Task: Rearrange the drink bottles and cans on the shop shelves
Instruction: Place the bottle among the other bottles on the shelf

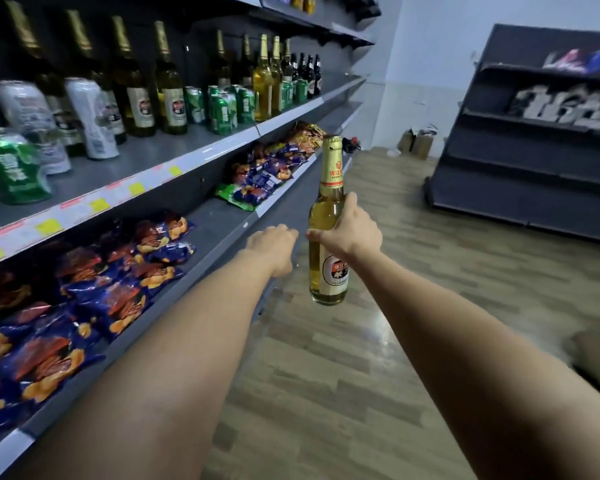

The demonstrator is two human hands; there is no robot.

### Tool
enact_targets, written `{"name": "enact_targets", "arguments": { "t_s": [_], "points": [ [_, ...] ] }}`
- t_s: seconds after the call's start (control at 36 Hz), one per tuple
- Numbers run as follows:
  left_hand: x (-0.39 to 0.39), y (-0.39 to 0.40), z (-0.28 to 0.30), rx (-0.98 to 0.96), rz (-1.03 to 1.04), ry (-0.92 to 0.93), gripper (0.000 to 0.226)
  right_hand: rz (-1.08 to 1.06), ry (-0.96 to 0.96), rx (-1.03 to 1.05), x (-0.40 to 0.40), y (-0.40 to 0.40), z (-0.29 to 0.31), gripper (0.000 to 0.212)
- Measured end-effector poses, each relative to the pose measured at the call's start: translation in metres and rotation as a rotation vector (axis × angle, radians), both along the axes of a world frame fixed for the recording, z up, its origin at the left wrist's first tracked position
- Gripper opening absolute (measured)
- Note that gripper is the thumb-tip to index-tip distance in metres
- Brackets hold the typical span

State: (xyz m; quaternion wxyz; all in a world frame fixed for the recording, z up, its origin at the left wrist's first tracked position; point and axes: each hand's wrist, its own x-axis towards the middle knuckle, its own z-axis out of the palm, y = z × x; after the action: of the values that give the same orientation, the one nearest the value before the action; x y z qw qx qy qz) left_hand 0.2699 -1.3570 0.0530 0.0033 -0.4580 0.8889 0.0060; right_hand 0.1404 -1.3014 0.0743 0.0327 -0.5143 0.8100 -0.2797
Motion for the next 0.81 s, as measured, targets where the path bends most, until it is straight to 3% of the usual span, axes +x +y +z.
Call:
{"name": "enact_targets", "arguments": {
  "t_s": [0.44,0.81],
  "points": [
    [-0.136,-0.194,-0.008,0.037,-0.064,-0.056,0.060,-0.037,-0.001,0.043,-0.141,-0.188,-0.013,0.078],
    [-0.278,-0.376,0.006,0.015,0.076,-0.052,0.056,0.109,0.028,0.023,-0.294,-0.378,0.004,0.077]
  ]
}}
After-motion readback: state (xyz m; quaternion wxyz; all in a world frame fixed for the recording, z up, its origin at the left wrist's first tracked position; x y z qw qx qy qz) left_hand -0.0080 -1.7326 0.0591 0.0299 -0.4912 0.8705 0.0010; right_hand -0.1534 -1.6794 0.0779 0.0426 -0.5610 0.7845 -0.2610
